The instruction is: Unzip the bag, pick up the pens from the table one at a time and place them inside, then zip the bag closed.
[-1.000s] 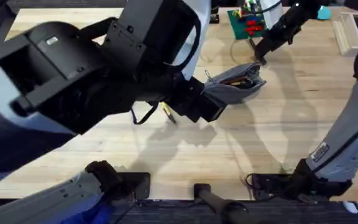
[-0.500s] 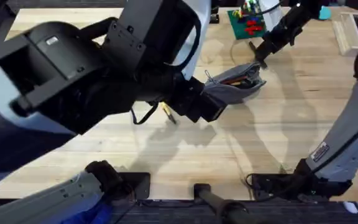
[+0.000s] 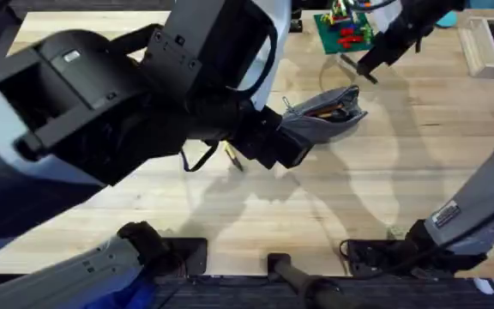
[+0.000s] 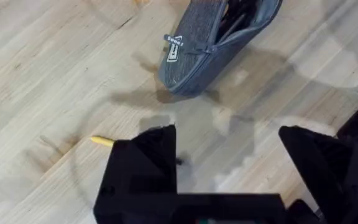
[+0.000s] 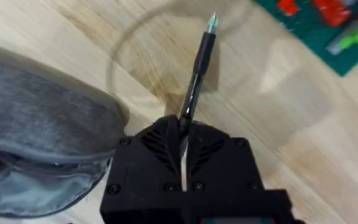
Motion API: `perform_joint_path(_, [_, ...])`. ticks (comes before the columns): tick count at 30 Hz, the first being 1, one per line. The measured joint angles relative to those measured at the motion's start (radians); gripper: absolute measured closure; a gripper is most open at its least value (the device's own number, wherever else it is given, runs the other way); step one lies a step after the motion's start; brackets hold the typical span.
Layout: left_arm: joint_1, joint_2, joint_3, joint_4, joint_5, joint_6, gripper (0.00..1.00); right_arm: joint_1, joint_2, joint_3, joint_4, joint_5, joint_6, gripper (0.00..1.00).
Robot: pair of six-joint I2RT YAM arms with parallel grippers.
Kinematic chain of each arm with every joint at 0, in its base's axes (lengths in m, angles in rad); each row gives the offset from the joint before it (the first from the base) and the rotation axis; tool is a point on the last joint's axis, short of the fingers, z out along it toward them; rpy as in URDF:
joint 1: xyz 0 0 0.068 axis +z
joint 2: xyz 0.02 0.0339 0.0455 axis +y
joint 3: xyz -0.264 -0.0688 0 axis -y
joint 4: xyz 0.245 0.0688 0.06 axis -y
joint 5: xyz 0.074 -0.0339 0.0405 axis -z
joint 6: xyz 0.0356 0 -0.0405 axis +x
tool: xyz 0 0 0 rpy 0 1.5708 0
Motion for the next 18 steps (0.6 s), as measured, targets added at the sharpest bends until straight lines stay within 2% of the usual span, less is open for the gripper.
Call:
perform_joint_path(10, [0.000,0.000,0.000,0.000,0.000,0.000,0.006,0.000,-0.126,0.000,-0.090,-0.076,-0.077,0.966])
perform_joint_path(18, [0.000,0.000,0.000,0.000,0.000,0.000,0.005,0.000,-0.347,0.000,-0.227,-0.198,-0.256,0.967])
